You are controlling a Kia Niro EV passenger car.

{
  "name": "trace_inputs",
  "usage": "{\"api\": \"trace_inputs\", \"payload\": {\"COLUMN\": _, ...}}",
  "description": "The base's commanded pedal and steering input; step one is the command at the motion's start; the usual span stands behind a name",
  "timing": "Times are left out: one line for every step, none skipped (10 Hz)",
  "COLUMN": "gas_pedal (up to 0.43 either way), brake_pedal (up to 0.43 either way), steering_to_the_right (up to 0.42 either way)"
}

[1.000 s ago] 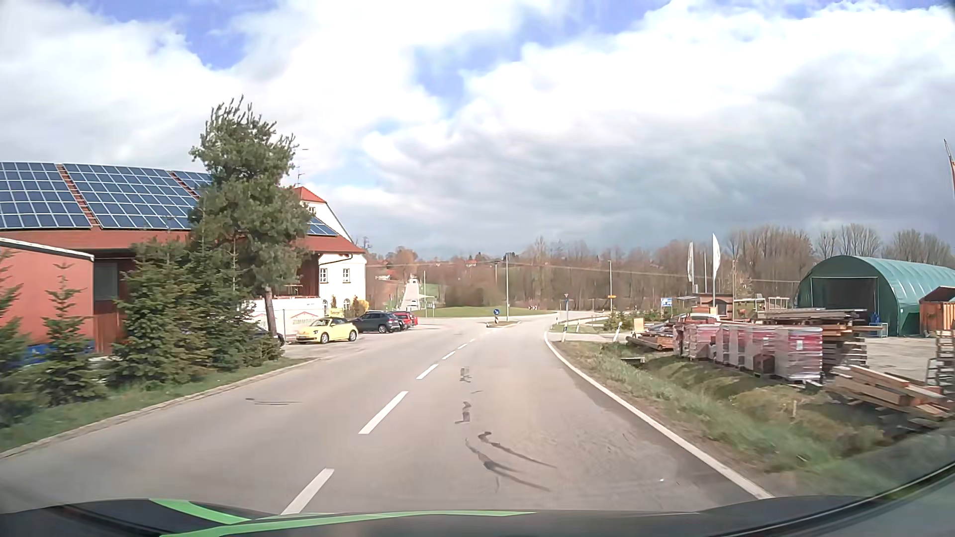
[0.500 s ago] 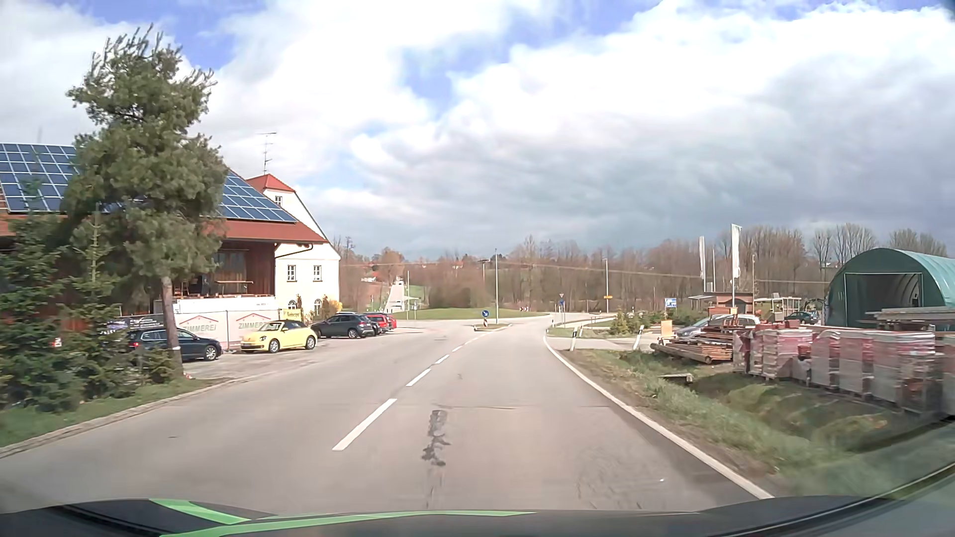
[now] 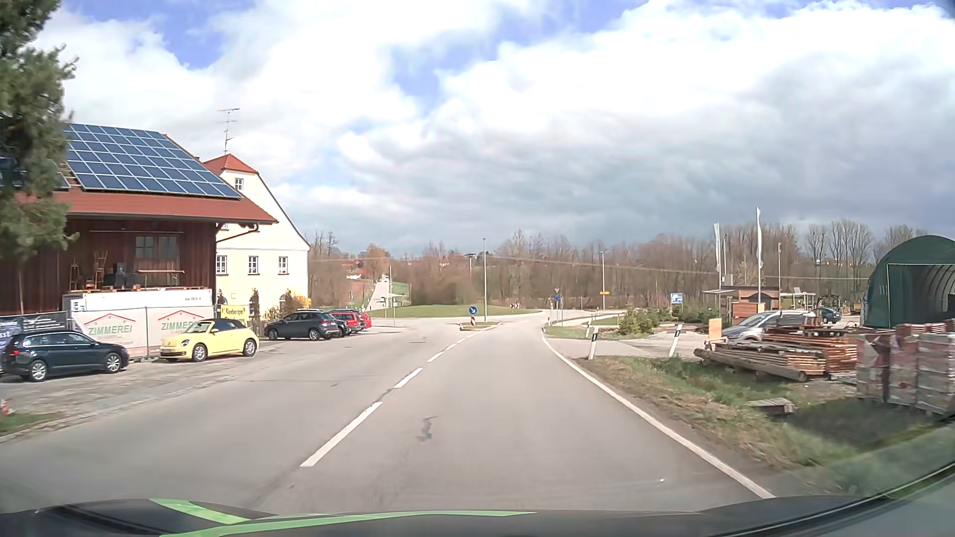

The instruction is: Follow the waypoints while adhering to traffic rules and regulations

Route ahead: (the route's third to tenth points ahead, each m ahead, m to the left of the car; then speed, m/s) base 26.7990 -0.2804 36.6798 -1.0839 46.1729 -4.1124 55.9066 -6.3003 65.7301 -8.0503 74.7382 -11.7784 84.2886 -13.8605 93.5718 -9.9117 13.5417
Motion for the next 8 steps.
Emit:
{"api": "trace_inputs", "payload": {"gas_pedal": 0.0, "brake_pedal": 0.134, "steering_to_the_right": 0.018}}
{"api": "trace_inputs", "payload": {"gas_pedal": 0.0, "brake_pedal": 0.134, "steering_to_the_right": 0.018}}
{"api": "trace_inputs", "payload": {"gas_pedal": 0.0, "brake_pedal": 0.134, "steering_to_the_right": 0.018}}
{"api": "trace_inputs", "payload": {"gas_pedal": 0.0, "brake_pedal": 0.134, "steering_to_the_right": 0.018}}
{"api": "trace_inputs", "payload": {"gas_pedal": 0.0, "brake_pedal": 0.134, "steering_to_the_right": 0.018}}
{"api": "trace_inputs", "payload": {"gas_pedal": 0.0, "brake_pedal": 0.134, "steering_to_the_right": 0.016}}
{"api": "trace_inputs", "payload": {"gas_pedal": 0.0, "brake_pedal": 0.128, "steering_to_the_right": 0.016}}
{"api": "trace_inputs", "payload": {"gas_pedal": 0.0, "brake_pedal": 0.122, "steering_to_the_right": 0.016}}
